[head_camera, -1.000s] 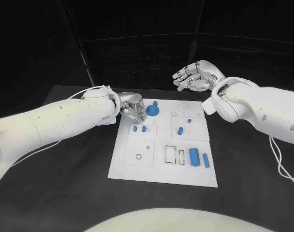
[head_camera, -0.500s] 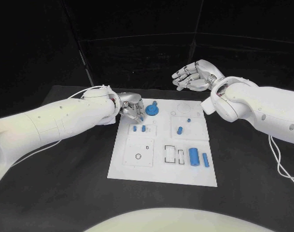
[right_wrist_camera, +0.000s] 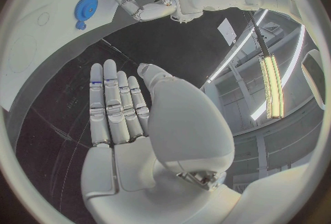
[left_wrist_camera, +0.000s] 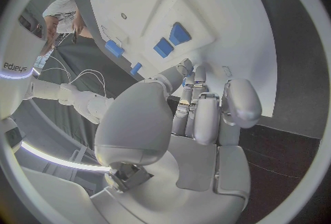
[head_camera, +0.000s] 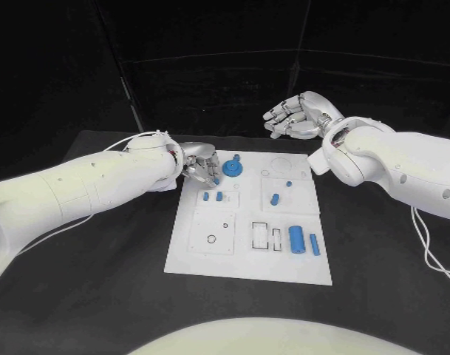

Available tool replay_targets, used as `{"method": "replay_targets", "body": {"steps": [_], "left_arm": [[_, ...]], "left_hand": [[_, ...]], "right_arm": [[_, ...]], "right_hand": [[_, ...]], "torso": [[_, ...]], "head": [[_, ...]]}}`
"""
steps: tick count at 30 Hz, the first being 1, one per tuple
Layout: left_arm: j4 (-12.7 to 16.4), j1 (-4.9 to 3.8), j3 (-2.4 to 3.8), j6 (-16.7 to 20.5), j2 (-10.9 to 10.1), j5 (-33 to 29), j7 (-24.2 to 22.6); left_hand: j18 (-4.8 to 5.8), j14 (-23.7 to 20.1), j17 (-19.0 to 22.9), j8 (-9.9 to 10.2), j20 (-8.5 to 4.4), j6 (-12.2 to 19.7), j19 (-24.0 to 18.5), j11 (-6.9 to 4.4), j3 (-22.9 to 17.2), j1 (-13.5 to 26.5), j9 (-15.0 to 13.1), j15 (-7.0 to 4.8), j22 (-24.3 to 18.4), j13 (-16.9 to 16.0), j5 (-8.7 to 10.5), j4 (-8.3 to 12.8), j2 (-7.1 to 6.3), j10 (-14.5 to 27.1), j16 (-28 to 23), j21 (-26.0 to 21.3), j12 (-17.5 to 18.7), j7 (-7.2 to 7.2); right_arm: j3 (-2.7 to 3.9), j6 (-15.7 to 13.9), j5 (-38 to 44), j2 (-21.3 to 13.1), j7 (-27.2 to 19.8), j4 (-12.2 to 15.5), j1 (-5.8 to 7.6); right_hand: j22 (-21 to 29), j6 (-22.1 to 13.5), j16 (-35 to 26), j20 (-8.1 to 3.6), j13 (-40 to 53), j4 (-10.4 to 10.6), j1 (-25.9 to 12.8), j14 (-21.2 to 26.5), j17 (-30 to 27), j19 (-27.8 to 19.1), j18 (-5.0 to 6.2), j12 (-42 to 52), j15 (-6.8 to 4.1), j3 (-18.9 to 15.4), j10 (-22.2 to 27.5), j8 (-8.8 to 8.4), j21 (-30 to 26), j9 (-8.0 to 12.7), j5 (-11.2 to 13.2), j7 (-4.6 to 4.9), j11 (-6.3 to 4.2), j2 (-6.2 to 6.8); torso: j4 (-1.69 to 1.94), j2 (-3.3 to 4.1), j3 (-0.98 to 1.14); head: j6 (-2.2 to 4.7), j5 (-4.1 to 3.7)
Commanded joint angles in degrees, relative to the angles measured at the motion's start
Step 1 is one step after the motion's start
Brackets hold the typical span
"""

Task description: Assemble the parts on the task board

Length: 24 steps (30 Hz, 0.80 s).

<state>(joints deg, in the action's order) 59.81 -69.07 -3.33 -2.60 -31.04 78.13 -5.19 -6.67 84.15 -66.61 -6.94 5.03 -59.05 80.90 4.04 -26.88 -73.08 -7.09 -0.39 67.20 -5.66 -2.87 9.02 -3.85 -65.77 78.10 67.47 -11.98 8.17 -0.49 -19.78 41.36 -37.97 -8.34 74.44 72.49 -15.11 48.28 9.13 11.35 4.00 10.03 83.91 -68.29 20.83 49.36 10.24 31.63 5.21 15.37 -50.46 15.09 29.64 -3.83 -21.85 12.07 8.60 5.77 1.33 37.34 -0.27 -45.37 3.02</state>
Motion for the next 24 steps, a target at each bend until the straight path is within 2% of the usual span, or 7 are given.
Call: {"method": "replay_targets", "body": {"steps": [1, 5, 10, 16, 18, 21, 24], "left_arm": [[0.03, -0.07, 0.03, 0.26, -0.06, -0.11, 0.27], [0.24, -0.06, 0.03, 1.11, -0.18, -0.11, -0.08], [0.49, -0.03, 0.03, 2.37, -0.46, -0.11, -0.34], [0.83, 0.0, 0.04, 3.62, -1.26, -0.11, -0.32], [1.07, 0.0, 0.06, 4.18, -1.9, -0.12, -0.28], [1.5, -0.01, 0.14, 5.12, -2.92, -1.02, -0.4], [2.1, -0.04, 0.82, 6.93, -4.28, -4.56, -1.32]], "left_hand": [[1.04, 0.71, 0.1, 0.38, 0.11, 0.51, 0.12, 0.29, -0.03, 0.03, 0.13, -0.13, -0.07, 0.07, 0.17, 0.02, -0.51, -0.06, -0.26, -0.09, 0.28, 0.1], [1.02, 0.68, 0.32, 1.03, 0.18, 1.31, 0.08, 0.45, 0.3, 0.36, 0.48, -0.03, -0.17, 0.26, 0.18, 0.09, -1.34, 0.37, -0.36, -0.23, 0.76, 0.19], [0.95, 0.66, 0.61, 3.15, 0.3, 4.71, -0.02, 0.55, 0.76, 0.74, 1.63, 0.07, -0.41, 0.8, 0.17, 0.06, -2.35, 1.93, -0.45, -0.55, 2.07, 0.19], [0.89, 0.62, 0.94, 3.26, 0.41, 5.21, -0.11, 0.81, 0.99, 0.71, 1.95, 0.23, -0.71, 1.06, 0.17, 0.04, -2.59, 2.83, -0.59, -0.91, 2.71, 0.36], [0.82, 0.58, 1.17, 3.19, 0.48, 5.19, -0.22, 0.97, 1.06, 0.62, 2.05, 0.34, -1.03, 1.19, 0.17, 0.04, -2.6, 3.31, -0.7, -1.25, 3.02, 0.45], [0.72, 0.55, 1.38, 3.11, 0.58, 5.1, -0.39, 1.14, 1.09, 0.51, 2.13, 0.47, -1.49, 1.33, 0.16, 0.03, -2.56, 3.84, -0.79, -1.75, 3.35, 0.53], [0.62, 0.54, 1.48, 2.78, 0.67, 4.46, -0.54, 1.26, 0.7, 0.06, 2.11, 0.57, -1.92, 1.41, 0.15, 0.05, -2.0, 4.02, -0.84, -2.22, 3.51, 0.71]], "right_arm": [[0.04, -0.22, 0.13, -0.05, 0.42, 0.09, 0.11], [0.04, -0.58, 0.41, -0.08, 0.95, 0.08, 0.11], [0.04, -0.95, 0.92, -0.15, 1.7, 0.01, 0.11], [0.04, 0.16, 2.83, -0.62, 2.71, -0.28, 0.11], [0.04, 1.13, 4.72, -1.16, 2.94, -0.45, 0.11], [0.04, 2.3, 8.17, -2.03, 3.18, -0.58, 0.11], [0.03, 3.69, 13.72, -3.32, 3.83, -0.53, 0.11]], "right_hand": [[0.06, -0.24, -0.25, 0.05, -0.08, -0.31, -0.58, -0.3, -0.08, 0.24, 0.09, -0.17, 0.01, 0.01, 0.12, -0.34, -0.29, 0.0, -0.32, 0.76, 0.23, 0.07], [0.07, -0.24, -0.26, 0.05, -0.09, -0.32, -0.59, -0.3, -0.09, 0.25, 0.09, -0.17, 0.01, 0.01, 0.12, -0.34, -0.3, 0.0, -0.32, 0.76, 0.23, 0.07], [0.07, -0.24, -0.28, 0.05, -0.1, -0.32, -0.6, -0.3, -0.1, 0.26, 0.1, -0.17, 0.02, 0.02, 0.12, -0.34, -0.31, 0.0, -0.32, 0.76, 0.23, 0.07], [0.17, 1.29, -0.57, -0.14, -0.44, -1.32, -0.08, -0.92, -0.51, 0.93, 0.22, -0.62, -0.25, 0.55, 0.53, 0.26, -0.38, -0.19, 0.45, 0.14, -0.07, -0.02], [-0.33, 2.62, -0.14, -0.79, -0.5, -2.52, 0.41, -2.72, -0.54, 2.35, 0.29, -1.12, -0.88, 0.89, -0.52, 0.35, 0.6, -0.15, 1.4, -0.48, -0.68, 0.01], [-1.93, 4.39, 2.25, -2.31, -0.53, -4.07, 0.96, -7.78, 0.48, 5.78, 0.42, -1.95, -2.43, 0.79, -2.41, 0.34, 3.67, -0.15, 2.72, -1.27, -1.59, -0.01], [-4.43, 6.59, 6.22, -4.25, -0.55, -5.42, 1.16, -13.73, 2.6, 9.72, 0.37, -3.19, -4.21, 0.46, -5.44, 0.17, 8.22, -0.14, 4.2, -2.28, -2.81, -0.09]], "torso": [[0.11, -0.05, -0.01], [0.03, -0.01, -0.01], [0.09, -0.04, -0.02], [0.14, -0.05, -0.05], [0.15, -0.06, -0.05], [0.16, -0.09, -0.06], [0.09, -0.08, -0.05]], "head": [[0.06, -0.02], [0.11, 0.03], [0.2, 0.01], [0.22, -0.04], [0.42, -0.15], [0.47, -0.2], [0.64, -0.41]]}}
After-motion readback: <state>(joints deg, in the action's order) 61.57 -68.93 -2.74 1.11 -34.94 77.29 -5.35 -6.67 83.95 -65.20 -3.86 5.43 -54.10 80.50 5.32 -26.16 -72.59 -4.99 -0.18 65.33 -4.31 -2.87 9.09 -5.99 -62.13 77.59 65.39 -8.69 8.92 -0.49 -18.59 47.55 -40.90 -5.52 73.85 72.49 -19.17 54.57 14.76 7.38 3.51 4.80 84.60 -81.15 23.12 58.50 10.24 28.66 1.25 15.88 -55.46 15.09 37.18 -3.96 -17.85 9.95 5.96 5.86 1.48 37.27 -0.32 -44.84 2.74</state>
